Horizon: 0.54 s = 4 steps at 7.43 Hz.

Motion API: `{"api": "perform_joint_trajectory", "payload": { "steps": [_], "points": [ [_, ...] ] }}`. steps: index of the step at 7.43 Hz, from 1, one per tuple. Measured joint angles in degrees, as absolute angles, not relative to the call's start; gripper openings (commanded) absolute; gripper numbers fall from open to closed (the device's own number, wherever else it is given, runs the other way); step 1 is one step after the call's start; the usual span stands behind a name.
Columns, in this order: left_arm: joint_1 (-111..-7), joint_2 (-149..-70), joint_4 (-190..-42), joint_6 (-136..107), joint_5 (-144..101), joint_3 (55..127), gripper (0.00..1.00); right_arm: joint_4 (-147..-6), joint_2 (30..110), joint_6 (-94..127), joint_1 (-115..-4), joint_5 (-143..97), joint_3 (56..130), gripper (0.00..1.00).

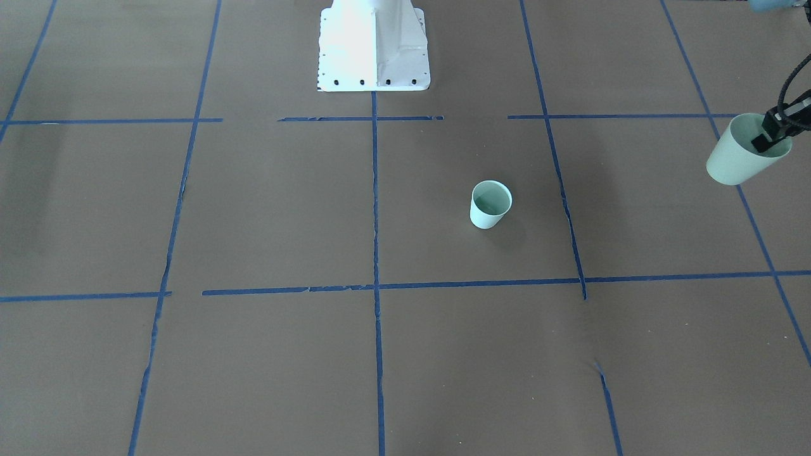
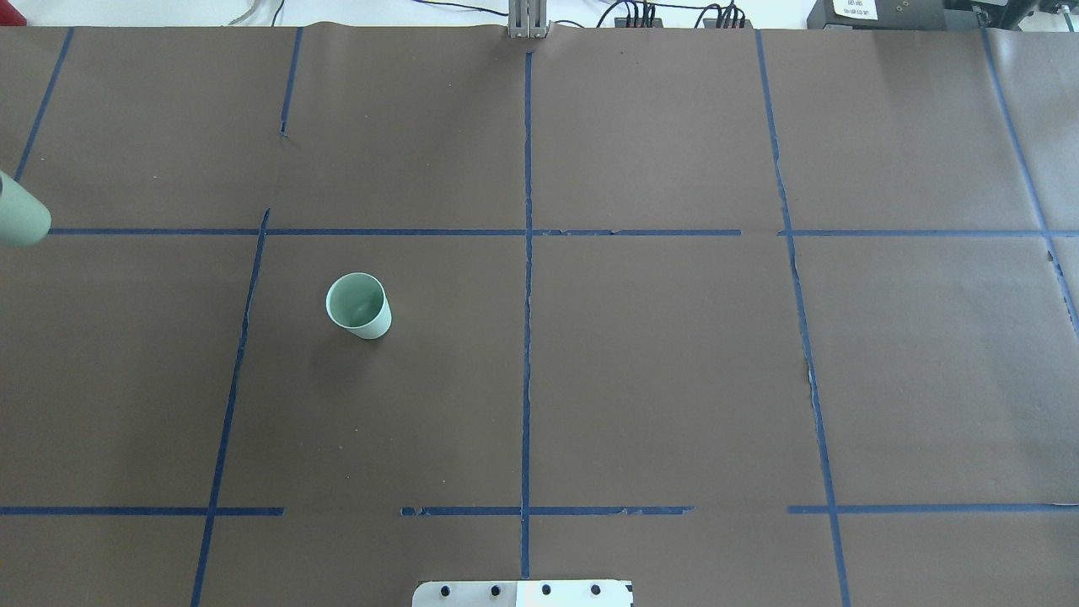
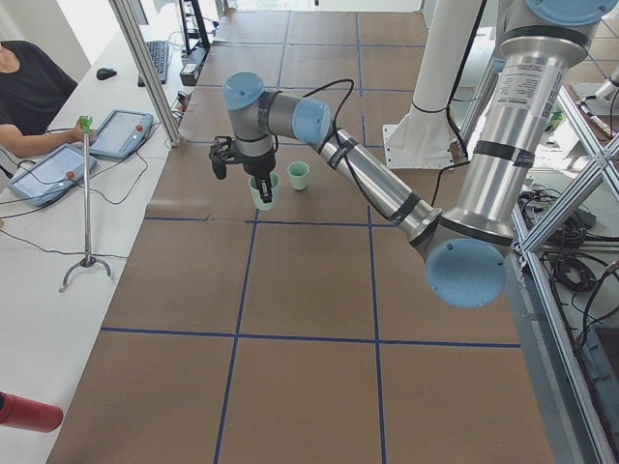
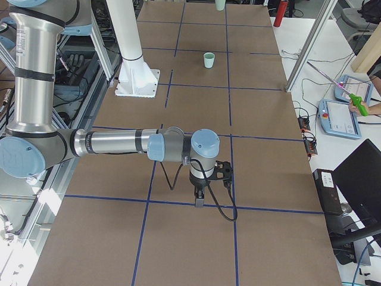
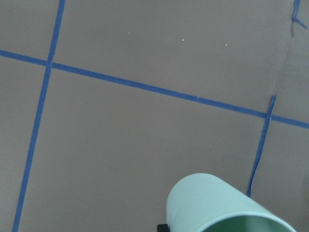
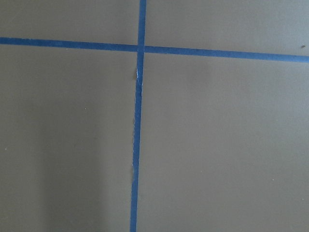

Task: Stack cups
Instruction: 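Lift the grasped cup with the left gripper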

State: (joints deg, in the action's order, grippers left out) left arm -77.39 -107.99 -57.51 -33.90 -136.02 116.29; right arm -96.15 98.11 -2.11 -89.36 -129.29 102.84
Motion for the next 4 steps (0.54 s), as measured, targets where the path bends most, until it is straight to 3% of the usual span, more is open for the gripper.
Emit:
{"api": "perform_joint_trajectory", "payload": {
  "steps": [2,4],
  "points": [
    [-72.6,-114.2,-54.0,-43.8,-137.8,117.3,0.00,-96.2,98.1,-2.1,-89.4,-129.3,102.8,1.00],
    [-63.9,-116.4,-63.3,-58.9,-137.8,115.8,0.00,-96.2,98.1,-2.1,-89.3,-129.3,102.8,1.00]
  ]
}}
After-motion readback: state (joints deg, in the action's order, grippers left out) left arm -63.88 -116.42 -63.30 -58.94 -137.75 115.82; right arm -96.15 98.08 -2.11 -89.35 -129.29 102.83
